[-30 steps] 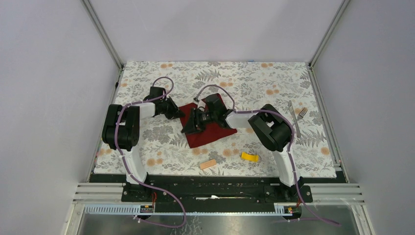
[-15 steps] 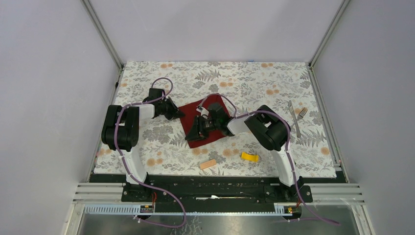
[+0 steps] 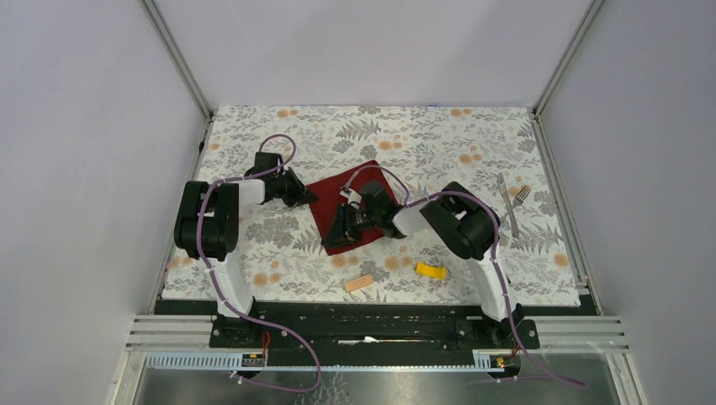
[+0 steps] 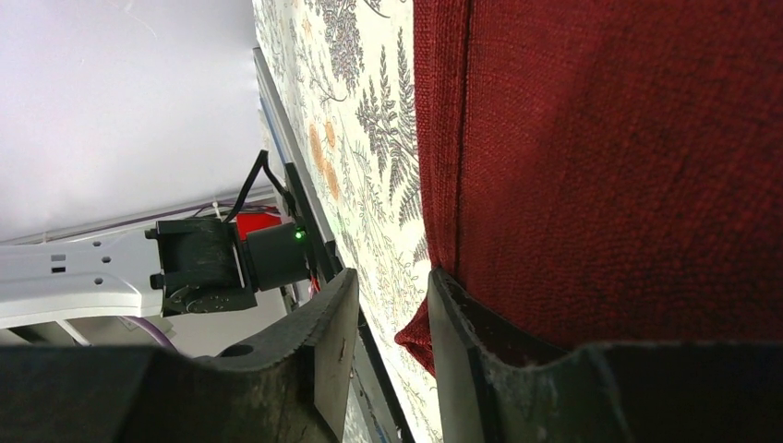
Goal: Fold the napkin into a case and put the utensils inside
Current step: Pick up the upper triangle-folded napkin from the center of the board, then turn over the upper triangle folded napkin at the center of the board.
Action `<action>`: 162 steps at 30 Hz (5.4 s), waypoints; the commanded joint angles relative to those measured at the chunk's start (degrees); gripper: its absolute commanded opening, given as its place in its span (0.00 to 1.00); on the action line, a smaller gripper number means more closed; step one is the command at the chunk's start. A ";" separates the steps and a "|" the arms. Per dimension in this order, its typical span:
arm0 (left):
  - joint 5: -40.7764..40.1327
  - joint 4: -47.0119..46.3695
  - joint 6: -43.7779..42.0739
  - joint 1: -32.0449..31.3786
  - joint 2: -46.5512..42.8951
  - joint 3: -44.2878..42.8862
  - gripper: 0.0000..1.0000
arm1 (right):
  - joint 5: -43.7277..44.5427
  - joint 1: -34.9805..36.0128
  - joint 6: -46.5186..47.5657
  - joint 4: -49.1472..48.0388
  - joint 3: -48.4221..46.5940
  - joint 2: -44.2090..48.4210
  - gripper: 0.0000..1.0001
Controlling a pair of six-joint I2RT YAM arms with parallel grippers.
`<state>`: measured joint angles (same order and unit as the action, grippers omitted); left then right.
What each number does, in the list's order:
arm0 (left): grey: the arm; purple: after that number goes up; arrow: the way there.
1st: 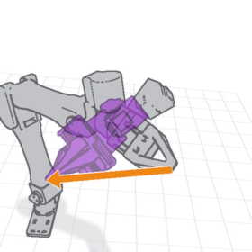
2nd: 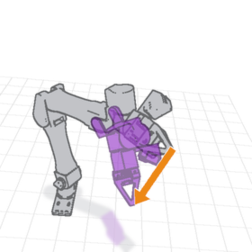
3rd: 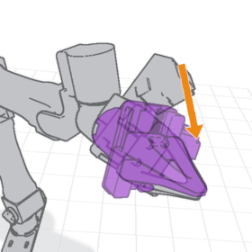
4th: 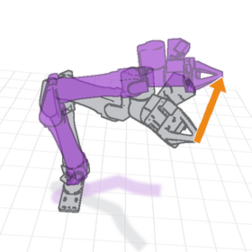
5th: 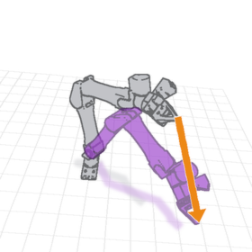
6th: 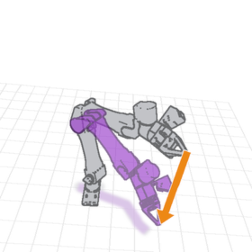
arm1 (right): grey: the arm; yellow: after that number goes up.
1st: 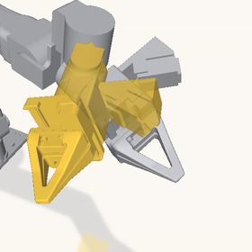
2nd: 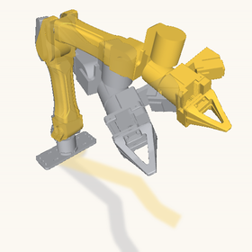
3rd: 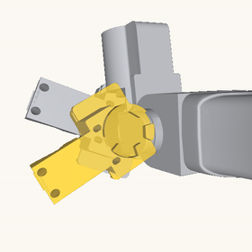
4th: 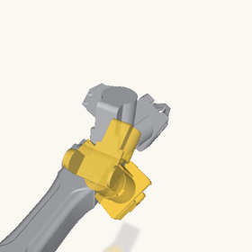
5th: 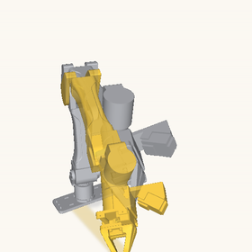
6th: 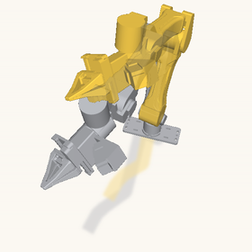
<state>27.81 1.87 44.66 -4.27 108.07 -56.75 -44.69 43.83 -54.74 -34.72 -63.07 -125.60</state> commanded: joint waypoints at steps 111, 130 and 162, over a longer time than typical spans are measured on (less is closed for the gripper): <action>14.57 -13.81 10.37 13.66 -20.35 18.75 0.87 | 58.79 19.50 36.62 62.87 -32.74 7.14 0.00; 8.54 -37.05 24.36 4.72 -7.33 24.67 0.60 | 58.85 17.65 37.59 59.83 -26.66 13.93 0.00; -10.77 37.64 -11.71 27.69 -41.84 -8.07 0.00 | 17.85 25.54 22.68 30.35 -33.01 9.89 0.00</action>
<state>32.62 26.94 43.20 21.32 73.73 -52.86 -2.35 67.22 -20.73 8.23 -95.26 -115.02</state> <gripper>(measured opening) 0.019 0.023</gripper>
